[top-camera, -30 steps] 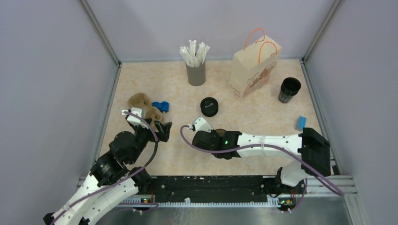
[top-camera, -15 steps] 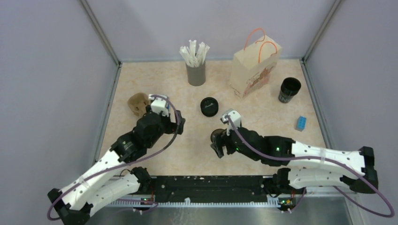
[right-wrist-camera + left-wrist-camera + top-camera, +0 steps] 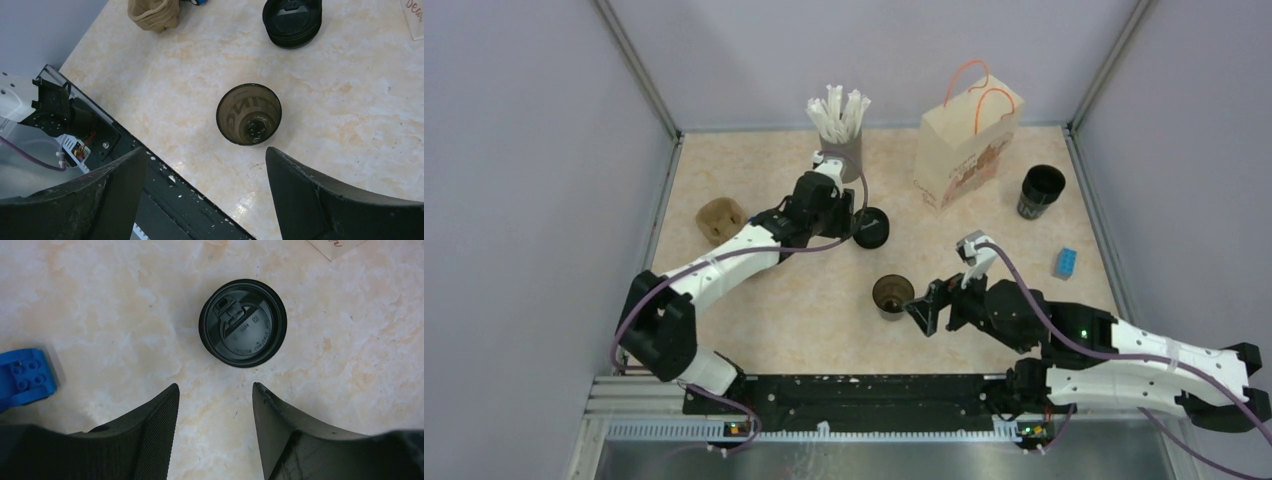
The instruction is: Pack the takeout coffee
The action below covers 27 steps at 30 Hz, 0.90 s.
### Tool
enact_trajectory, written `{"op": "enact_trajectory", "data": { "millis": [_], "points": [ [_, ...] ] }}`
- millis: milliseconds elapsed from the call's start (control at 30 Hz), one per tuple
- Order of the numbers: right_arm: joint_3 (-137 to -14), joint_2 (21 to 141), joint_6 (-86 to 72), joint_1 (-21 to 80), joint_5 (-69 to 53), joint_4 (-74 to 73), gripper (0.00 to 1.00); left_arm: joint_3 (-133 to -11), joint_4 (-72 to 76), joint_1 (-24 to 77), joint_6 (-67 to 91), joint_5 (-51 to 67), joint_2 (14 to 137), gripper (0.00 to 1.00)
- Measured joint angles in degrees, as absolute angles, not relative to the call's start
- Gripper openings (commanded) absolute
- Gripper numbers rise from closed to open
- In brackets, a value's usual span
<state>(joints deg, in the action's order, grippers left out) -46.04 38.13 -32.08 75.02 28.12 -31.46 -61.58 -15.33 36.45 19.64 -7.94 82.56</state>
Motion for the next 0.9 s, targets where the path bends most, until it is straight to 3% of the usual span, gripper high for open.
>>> {"op": "enact_trajectory", "data": {
  "millis": [100,700,900],
  "points": [
    [-45.2,36.3,-32.6,75.0,29.0,-32.2,0.85,-63.9,-13.1,34.1,19.6,-4.3,87.9,0.49],
    [-44.6,39.0,-33.2,75.0,29.5,-34.3,0.85,-70.5,-8.8,31.4,15.7,2.3,103.9,0.4],
    [-44.6,39.0,-33.2,75.0,29.5,-34.4,0.85,-70.5,-8.8,31.2,14.5,2.1,106.0,0.3]
  ]
}}
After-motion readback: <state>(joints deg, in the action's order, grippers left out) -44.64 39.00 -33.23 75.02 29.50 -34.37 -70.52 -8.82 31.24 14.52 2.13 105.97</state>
